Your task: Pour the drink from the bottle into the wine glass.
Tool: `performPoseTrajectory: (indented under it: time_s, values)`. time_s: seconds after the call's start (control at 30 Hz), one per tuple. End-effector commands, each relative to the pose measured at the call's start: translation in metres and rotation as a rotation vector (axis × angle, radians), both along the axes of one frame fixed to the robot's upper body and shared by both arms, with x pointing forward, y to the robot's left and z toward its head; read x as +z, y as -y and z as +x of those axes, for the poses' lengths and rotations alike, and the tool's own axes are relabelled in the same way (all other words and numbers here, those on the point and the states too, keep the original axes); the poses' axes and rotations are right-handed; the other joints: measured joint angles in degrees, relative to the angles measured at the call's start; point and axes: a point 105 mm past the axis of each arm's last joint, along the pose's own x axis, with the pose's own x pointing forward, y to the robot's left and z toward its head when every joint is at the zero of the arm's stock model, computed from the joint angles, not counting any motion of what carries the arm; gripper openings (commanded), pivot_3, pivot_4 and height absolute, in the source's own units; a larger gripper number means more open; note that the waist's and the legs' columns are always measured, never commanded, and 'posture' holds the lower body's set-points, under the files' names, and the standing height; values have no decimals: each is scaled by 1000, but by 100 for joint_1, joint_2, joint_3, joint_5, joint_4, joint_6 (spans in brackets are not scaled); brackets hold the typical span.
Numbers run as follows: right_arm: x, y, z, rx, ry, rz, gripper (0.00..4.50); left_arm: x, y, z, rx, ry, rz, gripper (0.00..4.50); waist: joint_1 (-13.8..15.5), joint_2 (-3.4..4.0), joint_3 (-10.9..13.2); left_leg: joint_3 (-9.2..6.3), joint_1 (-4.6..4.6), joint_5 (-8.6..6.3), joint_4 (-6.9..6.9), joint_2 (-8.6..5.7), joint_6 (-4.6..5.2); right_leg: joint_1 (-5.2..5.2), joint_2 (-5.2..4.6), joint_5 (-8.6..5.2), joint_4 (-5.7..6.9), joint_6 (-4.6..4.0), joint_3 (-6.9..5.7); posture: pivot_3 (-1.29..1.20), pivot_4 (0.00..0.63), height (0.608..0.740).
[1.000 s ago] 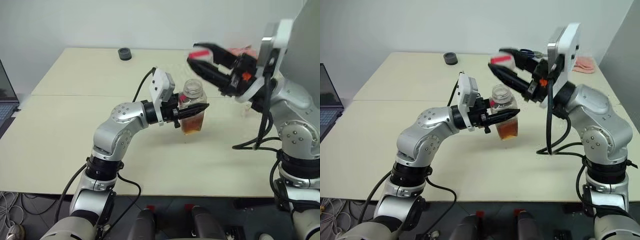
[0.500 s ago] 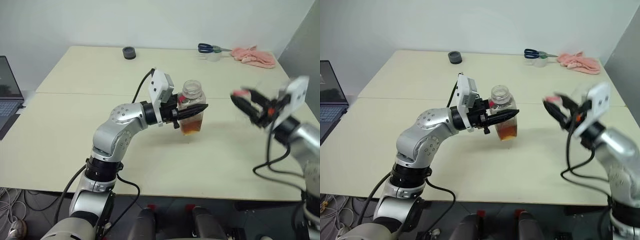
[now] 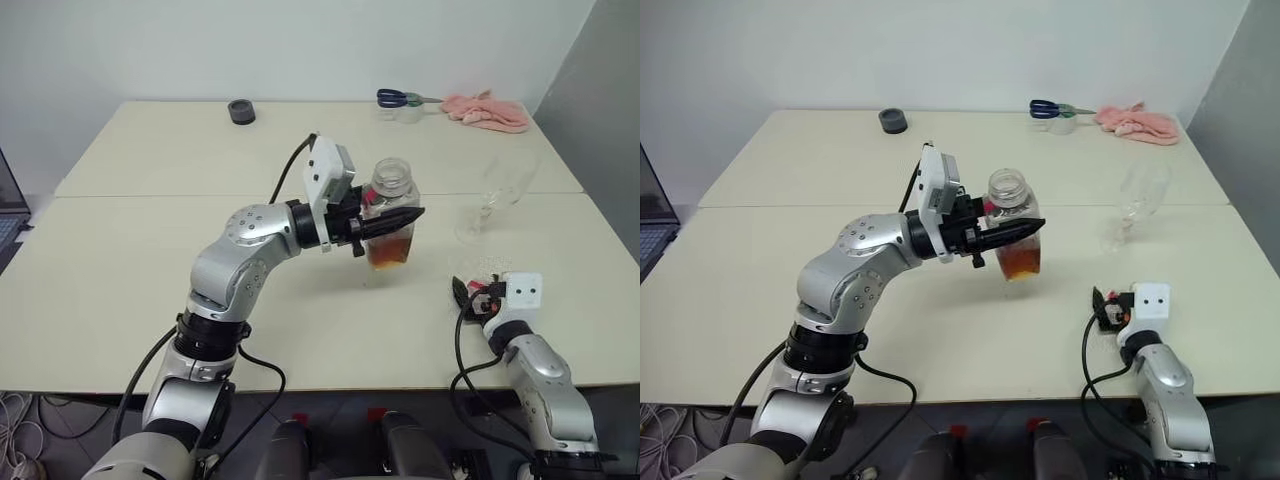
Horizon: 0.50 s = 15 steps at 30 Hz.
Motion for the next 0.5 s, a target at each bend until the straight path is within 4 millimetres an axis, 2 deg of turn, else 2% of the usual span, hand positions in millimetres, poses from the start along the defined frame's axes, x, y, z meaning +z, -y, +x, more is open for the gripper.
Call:
performPoseTrajectory:
  time_s: [0.03,0.1,0.27,0.33,0.4,0.5]
  values:
    - [23,5,-4,21,63,-39,4475,15,0,-7,-22,58,-28,1845,19,0,0,-2,-2,0,0,0,0,0,0,0,0,0,-1,0,150,740]
    - [39,-1,-7,96,98,-59,4475,15,0,-7,-23,59,-29,1845,28,0,0,-1,-4,0,0,-3,0,-1,-2,0,-2,0,-1,0,150,740]
    - [95,-24,-24,511,154,-176,4475,15,-1,-6,-17,64,-28,1845,30,-1,2,-3,-5,-1,2,-4,2,0,-2,0,-5,1,-5,0,150,740]
    - [132,-37,-39,724,187,-16,4475,15,-3,-5,-9,64,-30,1845,22,-3,3,-5,-3,-2,2,-2,3,5,-1,0,-6,1,-7,0,150,740]
    - [157,-48,-56,898,190,41,4475,14,-4,-5,-3,65,-30,1845,25,-4,4,-8,-2,-2,2,-1,4,8,0,0,-6,0,-9,0,150,740]
    - [177,-59,-67,1036,145,52,4475,13,-5,-6,-2,63,-31,1845,39,-10,8,-23,3,-4,3,-2,7,28,-1,0,-15,0,-23,0,150,740]
